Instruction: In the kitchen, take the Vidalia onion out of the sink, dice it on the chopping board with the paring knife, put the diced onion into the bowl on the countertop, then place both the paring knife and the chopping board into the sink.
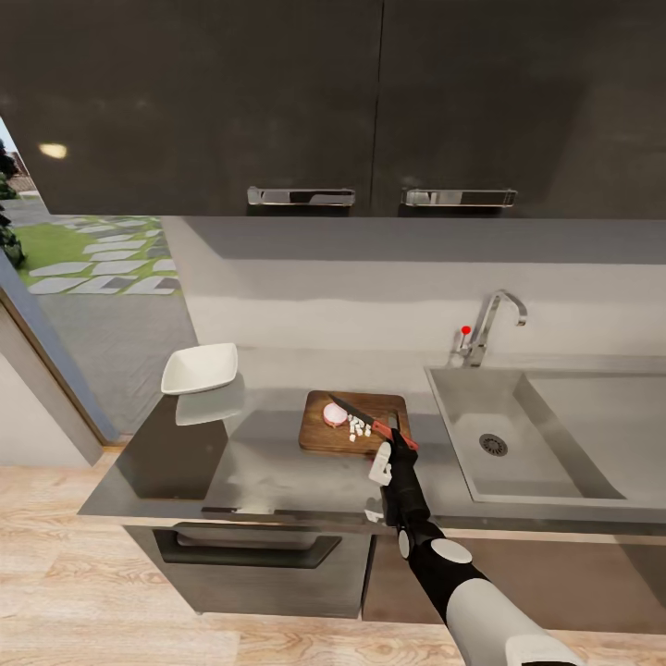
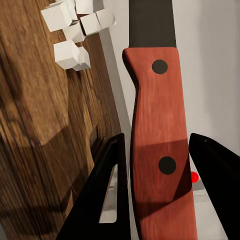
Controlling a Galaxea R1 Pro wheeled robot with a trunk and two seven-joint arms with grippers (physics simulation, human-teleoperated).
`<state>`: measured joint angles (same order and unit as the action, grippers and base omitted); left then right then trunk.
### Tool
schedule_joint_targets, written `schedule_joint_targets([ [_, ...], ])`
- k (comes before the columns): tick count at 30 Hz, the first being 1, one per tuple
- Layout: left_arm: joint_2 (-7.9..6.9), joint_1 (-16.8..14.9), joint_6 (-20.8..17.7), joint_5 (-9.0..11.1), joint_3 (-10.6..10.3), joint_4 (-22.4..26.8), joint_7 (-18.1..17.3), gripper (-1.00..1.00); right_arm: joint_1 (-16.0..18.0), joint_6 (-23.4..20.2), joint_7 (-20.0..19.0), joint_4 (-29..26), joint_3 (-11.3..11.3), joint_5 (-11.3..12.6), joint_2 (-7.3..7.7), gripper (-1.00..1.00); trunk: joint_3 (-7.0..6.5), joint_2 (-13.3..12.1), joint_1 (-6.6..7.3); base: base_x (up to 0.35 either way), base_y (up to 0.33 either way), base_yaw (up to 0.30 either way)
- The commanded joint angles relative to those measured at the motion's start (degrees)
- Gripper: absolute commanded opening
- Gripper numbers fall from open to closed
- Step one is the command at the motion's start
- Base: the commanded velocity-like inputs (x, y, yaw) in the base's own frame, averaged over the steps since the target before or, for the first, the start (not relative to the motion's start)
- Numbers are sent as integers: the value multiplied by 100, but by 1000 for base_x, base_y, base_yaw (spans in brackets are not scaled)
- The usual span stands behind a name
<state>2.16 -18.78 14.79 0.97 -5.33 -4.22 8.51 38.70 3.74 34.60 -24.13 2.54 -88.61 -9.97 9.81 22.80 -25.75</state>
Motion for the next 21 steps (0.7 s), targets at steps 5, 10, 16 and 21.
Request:
schedule_joint_targets([
  [5,3,-8,42,9,-47,-27,27,100,6,39,12,11,27,-20,-3,-100,11,12,-3,0,0,0],
  [10,3,-12,42,9,-47,-27,27,100,6,39,12,74,27,-23,-3,-100,11,12,-3,0,0,0],
  [16,3,-12,42,9,-47,-27,27,100,6,39,12,92,27,-161,-3,-100,11,12,-3,0,0,0],
  [21,3,-10,42,9,-47,-27,27,100,6,39,12,93,27,-182,-3,-100,11,12,-3,0,0,0],
])
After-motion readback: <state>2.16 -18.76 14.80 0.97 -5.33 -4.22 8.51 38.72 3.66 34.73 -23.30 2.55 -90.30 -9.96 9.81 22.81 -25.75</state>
